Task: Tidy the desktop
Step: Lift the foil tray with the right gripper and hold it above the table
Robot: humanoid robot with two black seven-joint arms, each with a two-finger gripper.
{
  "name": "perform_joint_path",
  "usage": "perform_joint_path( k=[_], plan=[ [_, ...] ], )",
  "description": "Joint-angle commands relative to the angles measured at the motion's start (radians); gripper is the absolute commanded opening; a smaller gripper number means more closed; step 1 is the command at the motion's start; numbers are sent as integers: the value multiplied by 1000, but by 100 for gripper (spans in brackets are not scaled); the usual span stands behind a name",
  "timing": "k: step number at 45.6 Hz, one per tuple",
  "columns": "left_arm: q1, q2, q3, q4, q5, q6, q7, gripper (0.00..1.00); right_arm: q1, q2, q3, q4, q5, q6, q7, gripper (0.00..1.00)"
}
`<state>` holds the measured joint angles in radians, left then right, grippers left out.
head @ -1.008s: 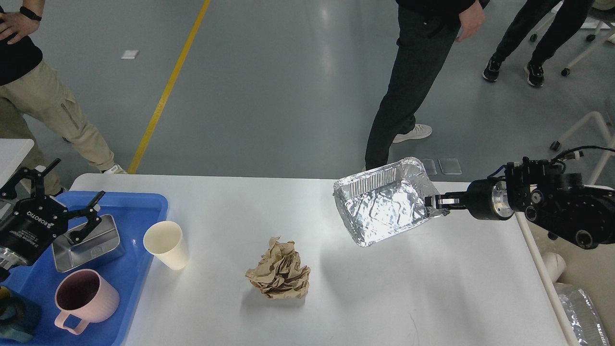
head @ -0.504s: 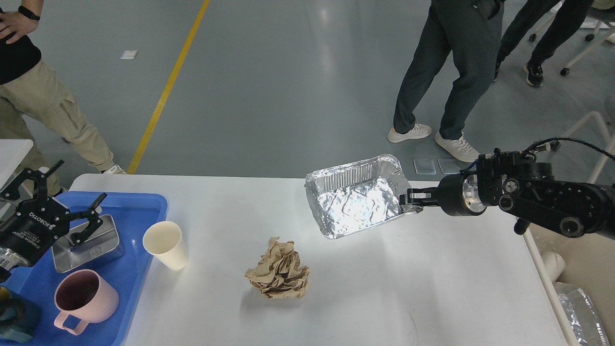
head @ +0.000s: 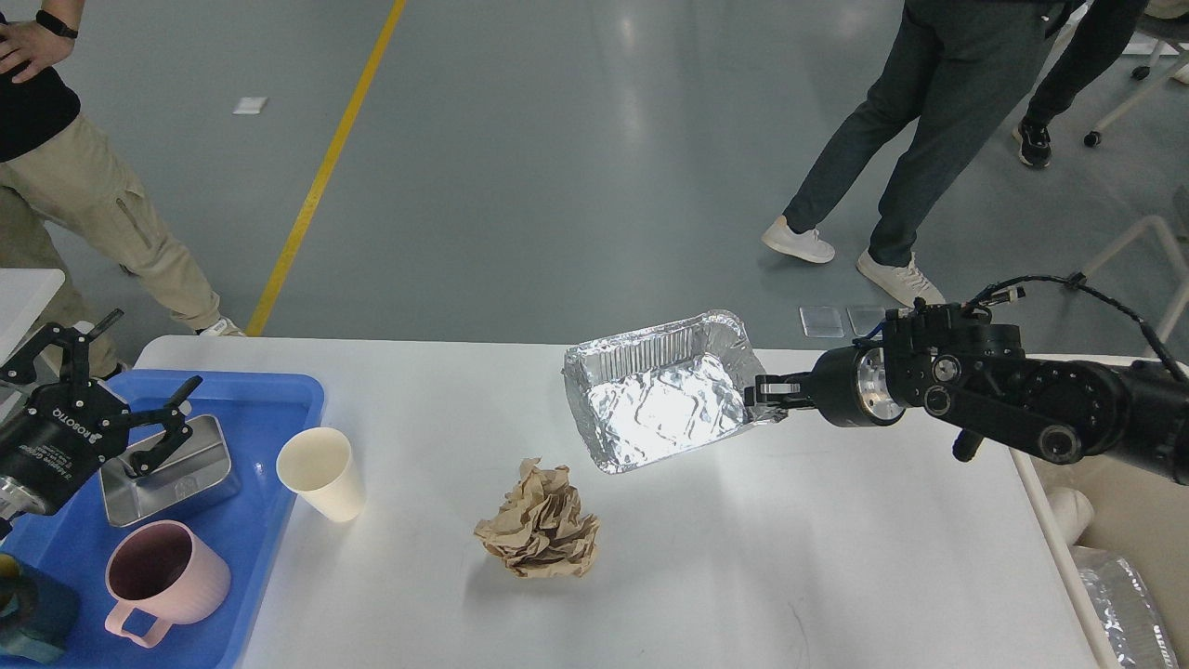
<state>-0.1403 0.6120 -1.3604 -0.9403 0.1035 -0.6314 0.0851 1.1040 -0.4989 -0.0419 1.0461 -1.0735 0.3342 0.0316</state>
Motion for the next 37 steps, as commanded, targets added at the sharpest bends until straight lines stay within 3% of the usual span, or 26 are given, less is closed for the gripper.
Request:
perform_joint_path(
  k=[1, 5, 10, 17, 27, 37],
  plan=[
    [2, 32, 3, -12, 7, 71, 4, 97, -3, 0, 4, -5, -2, -1, 4, 0],
    [5, 69, 17, -34, 9, 70, 10, 97, -3, 3, 7, -8, -2, -1, 4, 0],
    [11, 149, 38, -115, 18, 91, 50, 97, -3, 6, 8, -11, -2, -3, 5, 0],
    [14, 305, 153, -175, 21, 231, 130, 97, -7, 8, 22, -20, -2, -3, 5, 0],
    [18, 507, 230, -343, 114, 328, 133, 97, -10, 40, 43, -32, -2, -4, 7, 0],
    [47, 655, 242, -488, 338, 331, 131, 97, 10, 72, 62, -43, -2, -3, 10, 0]
  ],
)
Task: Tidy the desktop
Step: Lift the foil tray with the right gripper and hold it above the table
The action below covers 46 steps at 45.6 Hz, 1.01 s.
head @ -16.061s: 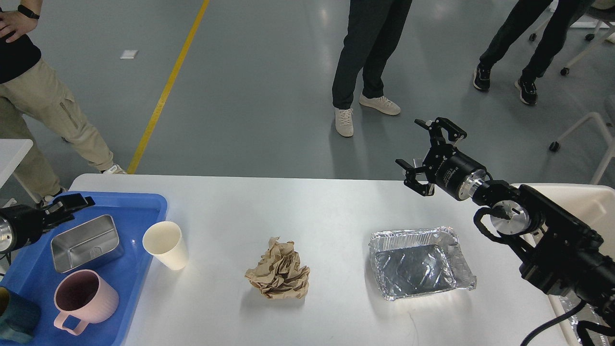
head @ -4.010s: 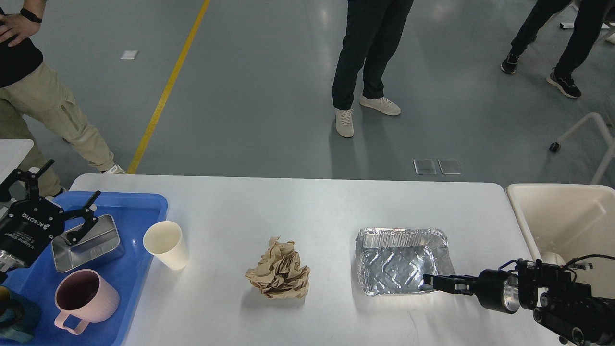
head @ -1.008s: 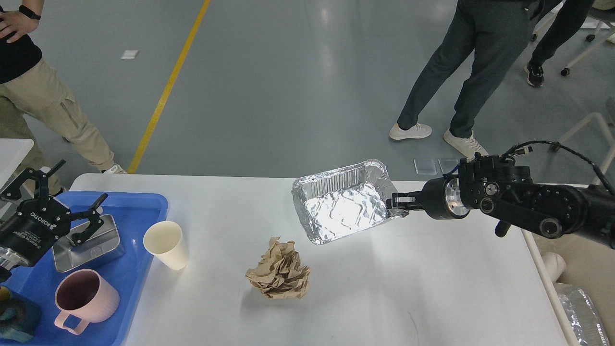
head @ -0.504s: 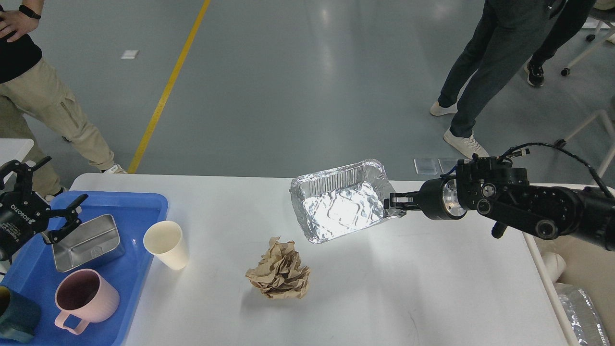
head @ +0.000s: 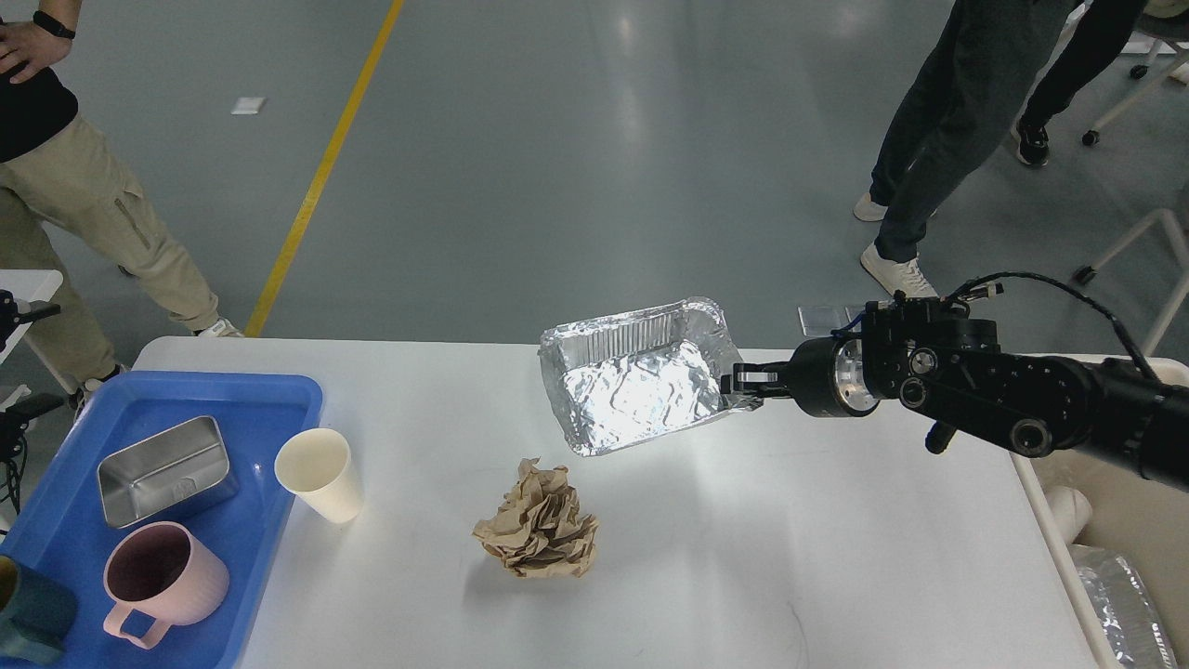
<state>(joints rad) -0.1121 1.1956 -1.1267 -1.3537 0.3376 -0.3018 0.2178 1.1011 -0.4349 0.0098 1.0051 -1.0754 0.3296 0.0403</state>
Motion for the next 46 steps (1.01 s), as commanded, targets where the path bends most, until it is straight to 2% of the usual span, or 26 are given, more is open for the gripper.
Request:
perform_joint_path(
  k=[1, 10, 22, 25, 26, 28, 39, 44, 46],
  plan=[
    [25, 82, 8, -87, 127, 1, -1, 97, 14, 10, 10, -3, 0, 2, 0, 0],
    [40, 110, 10, -169, 383, 1, -5, 97, 13, 7, 21, -2, 2, 2, 1, 0],
    [54, 139, 7, -185, 406, 0, -18, 97, 5, -13, 24, 3, 5, 2, 7, 0],
    [54, 157, -2, -193, 406, -2, -46, 97, 3, -13, 25, 1, 5, 0, 7, 0],
    [52, 159, -11, -193, 406, -2, -75, 97, 2, -13, 30, 1, 5, 0, 7, 0],
    [52, 159, -15, -193, 405, -2, -96, 97, -1, -11, 33, 0, 5, 0, 7, 0],
    [54, 154, -16, -174, 399, -30, -118, 97, -6, -11, 35, -2, 3, 2, 7, 0],
    [54, 141, -4, -156, 397, -48, -173, 97, -6, -10, 36, -2, 3, 0, 7, 0],
    [54, 137, -2, -151, 397, -54, -179, 97, -6, -10, 36, -2, 5, 0, 7, 0]
  ],
)
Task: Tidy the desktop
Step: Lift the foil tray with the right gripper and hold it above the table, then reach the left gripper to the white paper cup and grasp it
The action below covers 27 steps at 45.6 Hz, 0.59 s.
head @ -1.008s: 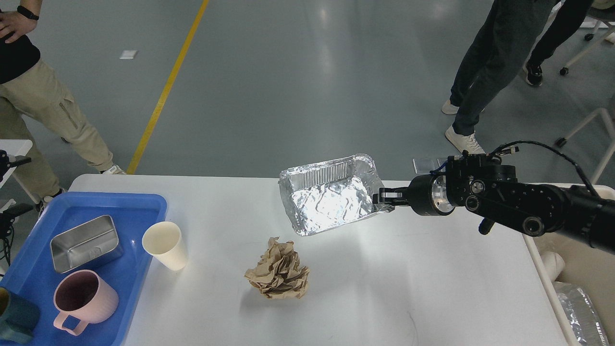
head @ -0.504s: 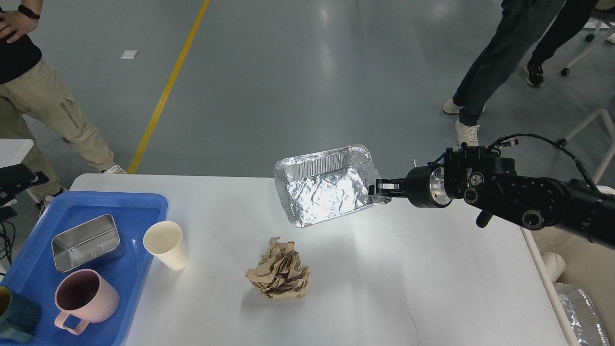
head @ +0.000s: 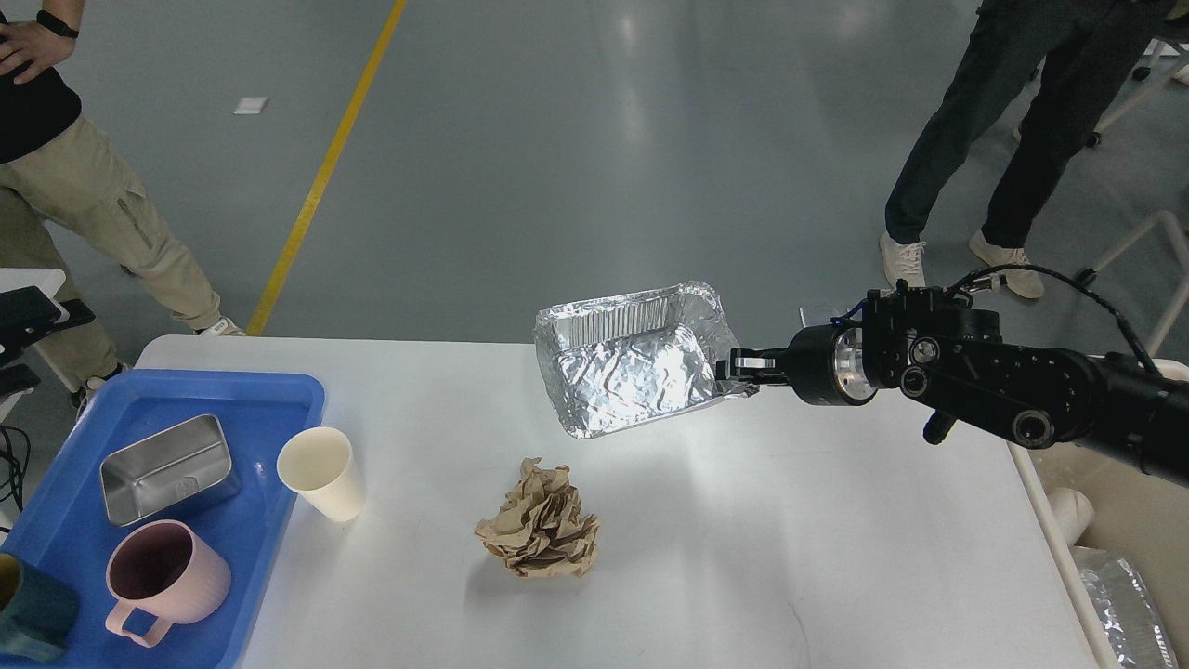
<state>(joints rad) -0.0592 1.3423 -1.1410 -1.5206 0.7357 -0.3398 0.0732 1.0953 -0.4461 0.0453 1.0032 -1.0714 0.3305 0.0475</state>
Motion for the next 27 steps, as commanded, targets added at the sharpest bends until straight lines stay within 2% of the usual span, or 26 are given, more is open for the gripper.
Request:
perform_joint_path(
  k=[1, 9, 27],
  plan=[
    [-1, -12, 10, 17, -2, -19, -35, 97, 0, 1, 1, 0, 1, -1, 0, 0],
    [-2, -45, 4, 71, -47, -8, -38, 97, -3, 1, 2, 2, 1, -1, 0, 0],
    [-10, -81, 17, 108, 10, -36, -52, 97, -11, 9, 11, 6, 1, -10, 0, 0]
  ],
)
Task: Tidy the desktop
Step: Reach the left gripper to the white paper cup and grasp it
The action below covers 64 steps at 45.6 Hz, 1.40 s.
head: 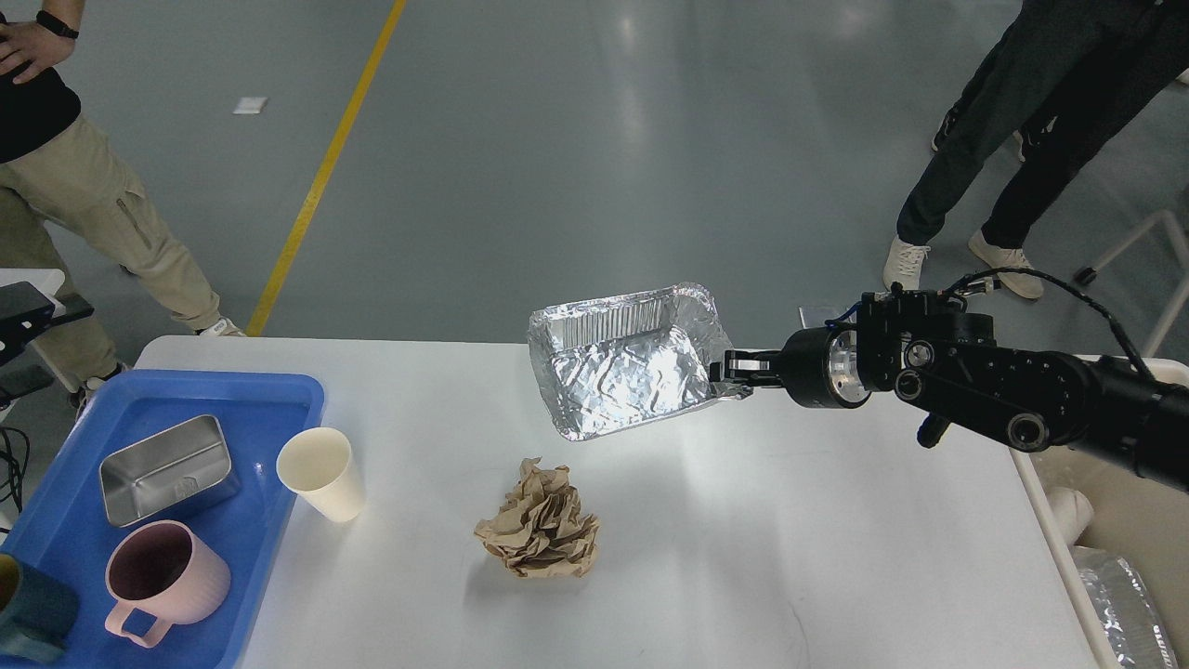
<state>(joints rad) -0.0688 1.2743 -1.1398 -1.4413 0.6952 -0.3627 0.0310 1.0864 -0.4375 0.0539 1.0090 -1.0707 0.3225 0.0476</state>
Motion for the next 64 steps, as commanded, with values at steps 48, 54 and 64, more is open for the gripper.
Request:
perform_joint_path(
  k=[48, 54, 64],
  plan=[
    [-519, -392, 543, 309, 1035, -154, -238, 97, -8, 9, 37, 16, -2, -2, 0, 0],
    [-569, -428, 620, 332, 1038, -153, -240, 97, -8, 9, 37, 14, -2, -2, 0, 0],
    [-586, -469, 644, 358, 1061, -153, -240, 97, -8, 3, 37, 17, -2, -2, 0, 0]
  ],
)
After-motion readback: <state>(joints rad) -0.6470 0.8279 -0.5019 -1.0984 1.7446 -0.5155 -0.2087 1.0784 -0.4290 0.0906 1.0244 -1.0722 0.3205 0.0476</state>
